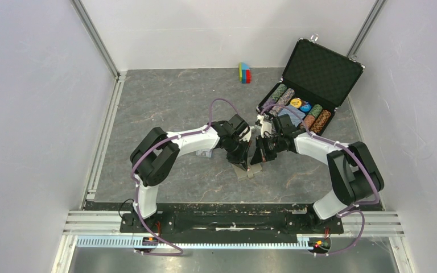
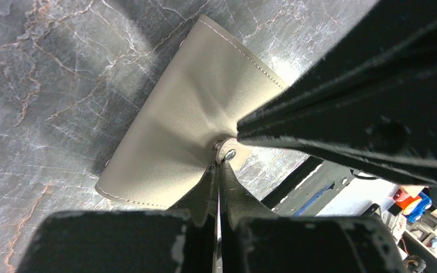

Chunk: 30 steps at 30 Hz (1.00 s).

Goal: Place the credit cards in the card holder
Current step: Close the card holder at the center of the board.

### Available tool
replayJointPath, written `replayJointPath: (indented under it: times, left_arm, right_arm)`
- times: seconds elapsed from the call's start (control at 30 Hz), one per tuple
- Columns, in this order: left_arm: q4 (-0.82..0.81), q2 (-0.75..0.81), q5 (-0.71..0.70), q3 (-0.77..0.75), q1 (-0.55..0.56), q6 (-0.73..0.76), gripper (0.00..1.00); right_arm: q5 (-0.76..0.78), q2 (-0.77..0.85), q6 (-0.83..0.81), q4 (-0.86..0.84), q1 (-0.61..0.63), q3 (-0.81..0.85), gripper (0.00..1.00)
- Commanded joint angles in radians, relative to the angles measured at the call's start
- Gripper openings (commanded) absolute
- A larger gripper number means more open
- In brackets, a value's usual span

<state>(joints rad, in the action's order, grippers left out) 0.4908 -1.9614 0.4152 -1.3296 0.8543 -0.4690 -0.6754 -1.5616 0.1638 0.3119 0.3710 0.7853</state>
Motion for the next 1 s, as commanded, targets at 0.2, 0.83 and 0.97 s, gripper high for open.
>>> replayJointPath:
  times: [0.2, 0.83, 0.97]
  left_arm:
    - [-0.079, 0.063, -0.024, -0.007, 0.002, -0.012, 0.02]
    - [-0.027, 0.051, -0.055, -0.024, 0.002, 0.001, 0.25]
    - [-0.052, 0.093, -0.08, 0.001, 0.002, 0.007, 0.45]
  right_arm:
    - [0.102, -0.098, -0.033, 0.072, 0.003, 0.005, 0.0]
    - [0.078, -0.091, -0.039, 0.07, 0.003, 0.028, 0.0]
    - [0.074, -0.077, -0.035, 0.075, 0.003, 0.055, 0.0]
